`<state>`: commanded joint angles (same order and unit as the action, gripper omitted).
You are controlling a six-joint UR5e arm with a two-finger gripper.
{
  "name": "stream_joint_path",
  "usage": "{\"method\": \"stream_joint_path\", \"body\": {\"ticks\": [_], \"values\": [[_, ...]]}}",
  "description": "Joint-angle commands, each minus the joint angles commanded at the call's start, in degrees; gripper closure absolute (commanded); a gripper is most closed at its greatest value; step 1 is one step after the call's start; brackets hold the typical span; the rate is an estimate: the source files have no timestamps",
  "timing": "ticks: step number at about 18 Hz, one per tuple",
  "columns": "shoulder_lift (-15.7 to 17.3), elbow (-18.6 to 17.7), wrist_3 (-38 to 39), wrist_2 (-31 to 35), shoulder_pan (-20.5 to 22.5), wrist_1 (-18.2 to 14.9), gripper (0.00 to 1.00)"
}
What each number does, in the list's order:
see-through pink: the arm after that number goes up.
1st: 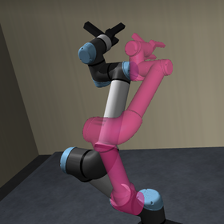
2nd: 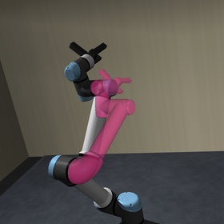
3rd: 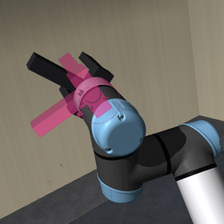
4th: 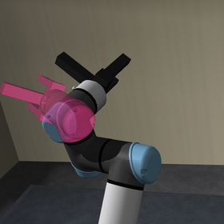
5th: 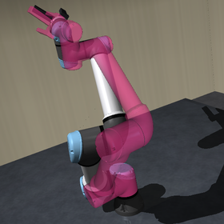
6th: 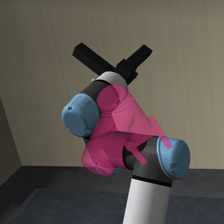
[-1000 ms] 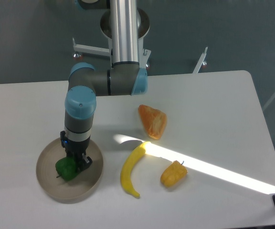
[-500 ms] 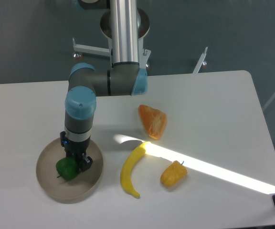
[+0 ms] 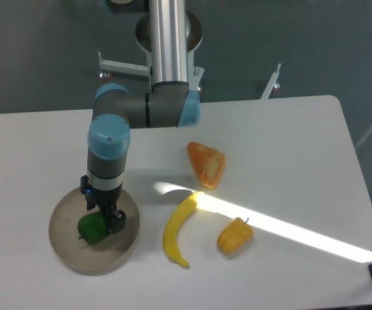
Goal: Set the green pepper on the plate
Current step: 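Open the gripper and lift it away from the green pepper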
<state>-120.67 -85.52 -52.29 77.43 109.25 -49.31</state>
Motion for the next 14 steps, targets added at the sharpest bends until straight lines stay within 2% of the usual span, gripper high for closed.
{"method": "stream_joint_path", "body": {"ticks": [5,9,14], "values": [[1.5,0.3,-0.7,0.1,3.9,-0.3,0.00],[2.8,2.2,-2.7,0.3,8.3,-0.9,0.01],[2.1,7.4,-7.9,1.0,11.9,-7.2,0.01]]}}
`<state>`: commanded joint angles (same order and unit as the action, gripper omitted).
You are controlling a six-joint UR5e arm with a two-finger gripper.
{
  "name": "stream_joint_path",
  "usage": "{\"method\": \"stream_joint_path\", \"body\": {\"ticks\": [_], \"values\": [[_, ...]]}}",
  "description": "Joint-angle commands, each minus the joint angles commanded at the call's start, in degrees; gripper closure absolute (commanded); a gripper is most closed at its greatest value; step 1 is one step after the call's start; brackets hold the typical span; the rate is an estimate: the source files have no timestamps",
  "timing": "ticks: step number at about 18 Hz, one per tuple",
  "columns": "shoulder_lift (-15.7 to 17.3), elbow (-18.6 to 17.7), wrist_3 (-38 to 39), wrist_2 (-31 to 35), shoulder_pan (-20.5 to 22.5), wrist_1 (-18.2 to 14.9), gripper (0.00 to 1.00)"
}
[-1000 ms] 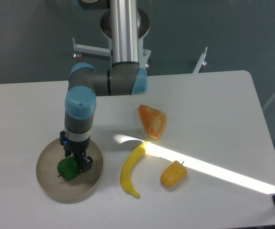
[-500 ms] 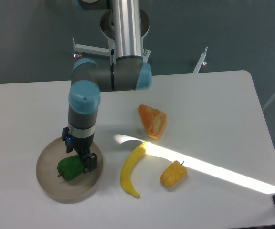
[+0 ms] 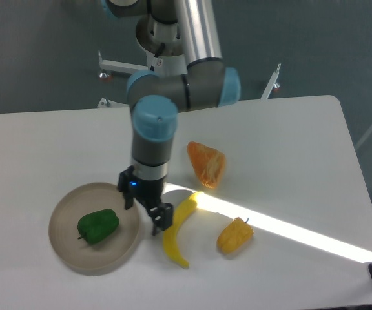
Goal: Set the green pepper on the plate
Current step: 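Open the gripper and lift it away from the green pepper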
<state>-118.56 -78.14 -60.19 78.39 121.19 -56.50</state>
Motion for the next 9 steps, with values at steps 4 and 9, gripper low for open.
{"method": "stream_joint_path", "body": {"ticks": [4,9], "values": [[-1.0,3.0,-7.4,3.9,1.9,-3.1,0.01],[-2.0,5.1,-11.3,8.0,2.4,-3.3,0.01]]}}
